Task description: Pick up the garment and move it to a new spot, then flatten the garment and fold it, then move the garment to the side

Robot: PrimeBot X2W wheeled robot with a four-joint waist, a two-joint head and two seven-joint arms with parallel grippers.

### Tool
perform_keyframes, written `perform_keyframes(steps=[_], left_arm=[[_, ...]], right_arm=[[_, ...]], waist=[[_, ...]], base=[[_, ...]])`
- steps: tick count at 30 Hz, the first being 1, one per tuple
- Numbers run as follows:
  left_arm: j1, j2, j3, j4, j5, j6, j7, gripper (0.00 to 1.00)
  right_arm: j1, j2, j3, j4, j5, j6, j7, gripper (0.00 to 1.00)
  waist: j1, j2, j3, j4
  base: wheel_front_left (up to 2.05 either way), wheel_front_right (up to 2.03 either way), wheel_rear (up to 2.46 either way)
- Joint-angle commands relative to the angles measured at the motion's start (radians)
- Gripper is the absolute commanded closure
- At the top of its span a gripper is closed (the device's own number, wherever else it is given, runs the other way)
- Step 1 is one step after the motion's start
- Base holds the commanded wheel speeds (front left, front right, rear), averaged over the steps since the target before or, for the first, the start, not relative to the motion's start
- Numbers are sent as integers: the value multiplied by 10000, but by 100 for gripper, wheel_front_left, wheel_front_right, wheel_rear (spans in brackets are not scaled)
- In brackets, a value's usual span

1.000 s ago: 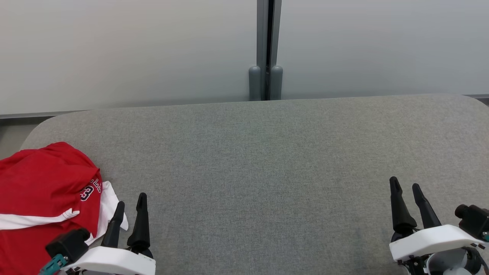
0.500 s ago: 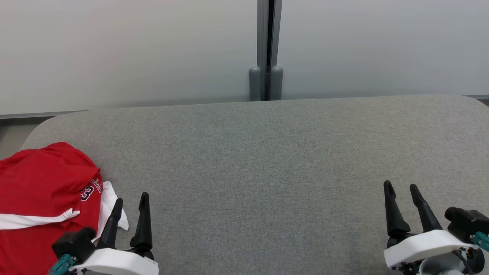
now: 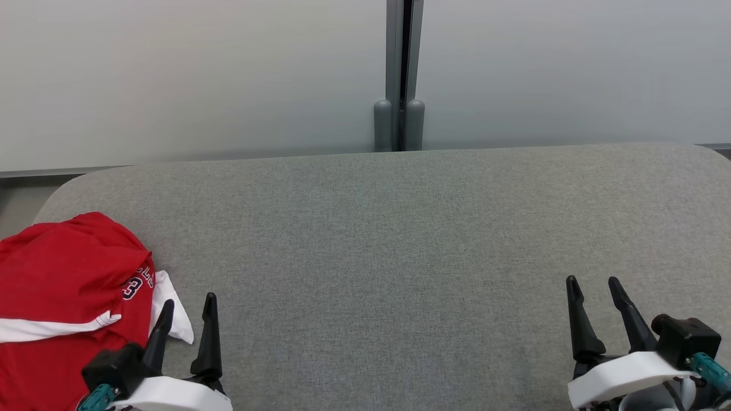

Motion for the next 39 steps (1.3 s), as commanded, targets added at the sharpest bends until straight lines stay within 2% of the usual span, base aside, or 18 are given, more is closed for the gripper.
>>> perform_keyframes(steps=[1, 16, 39], left_arm=[[55, 76, 77, -32, 248, 46, -103, 0], [123, 36, 252, 156, 1467, -19, -422, 0], [334, -8, 516, 341, 2844, 142, -798, 0]], right_arm=[[39, -43, 4, -49, -256, 21, -130, 0], [156, 16, -93, -1, -1284, 21, -440, 0], [353, 97, -147, 219, -2320, 23, -822, 0]], waist=[[0, 0, -11, 1], [0, 0, -37, -1], [0, 0, -110, 61]], base=[[0, 0, 0], [0, 0, 0], [0, 0, 0]])
